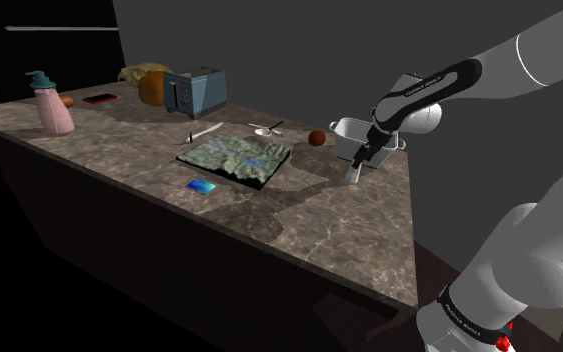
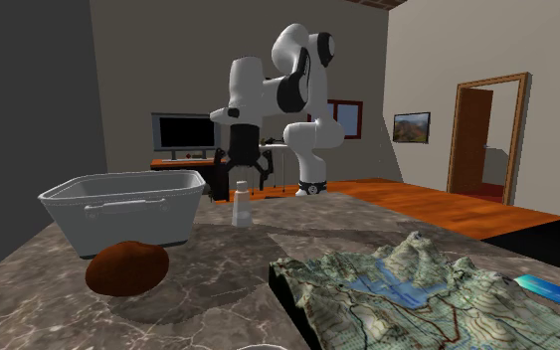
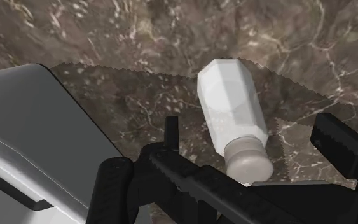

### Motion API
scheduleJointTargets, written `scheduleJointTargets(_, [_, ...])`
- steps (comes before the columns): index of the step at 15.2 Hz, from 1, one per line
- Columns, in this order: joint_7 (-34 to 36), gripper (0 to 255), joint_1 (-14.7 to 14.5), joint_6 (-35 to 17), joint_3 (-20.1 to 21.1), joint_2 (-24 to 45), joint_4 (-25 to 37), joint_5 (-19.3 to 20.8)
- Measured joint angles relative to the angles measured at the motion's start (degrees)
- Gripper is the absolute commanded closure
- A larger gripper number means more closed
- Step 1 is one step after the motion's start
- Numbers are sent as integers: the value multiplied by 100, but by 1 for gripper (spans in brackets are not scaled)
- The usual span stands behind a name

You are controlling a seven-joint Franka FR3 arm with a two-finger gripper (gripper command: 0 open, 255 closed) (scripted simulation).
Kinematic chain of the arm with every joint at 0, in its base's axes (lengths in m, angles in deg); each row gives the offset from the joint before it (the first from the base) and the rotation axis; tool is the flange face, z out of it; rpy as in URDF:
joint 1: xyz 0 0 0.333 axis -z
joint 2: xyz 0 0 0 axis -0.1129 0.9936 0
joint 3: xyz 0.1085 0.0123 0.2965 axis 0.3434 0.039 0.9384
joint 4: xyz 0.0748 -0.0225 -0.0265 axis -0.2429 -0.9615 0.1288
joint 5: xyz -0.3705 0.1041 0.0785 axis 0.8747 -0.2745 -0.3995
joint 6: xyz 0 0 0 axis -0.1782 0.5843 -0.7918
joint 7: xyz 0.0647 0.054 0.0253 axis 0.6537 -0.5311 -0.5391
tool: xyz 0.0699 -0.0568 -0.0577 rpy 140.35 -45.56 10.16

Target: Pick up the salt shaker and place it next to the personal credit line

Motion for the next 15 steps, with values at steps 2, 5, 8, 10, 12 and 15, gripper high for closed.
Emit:
scheduleJointTargets(2, [-128, 0, -50, -175, -24, 203, 2, -187])
scheduleJointTargets(5, [-191, 0, -73, -264, -29, 303, 0, -285])
scheduleJointTargets(8, [-196, 0, -75, -274, -28, 313, 0, -295])
scheduleJointTargets(10, [-196, 255, -75, -275, -28, 313, 0, -296])
scheduleJointTargets(12, [-196, 255, -78, -274, -24, 310, 2, -297])
scheduleJointTargets(15, [-198, 255, -75, -274, -28, 311, 2, -296])
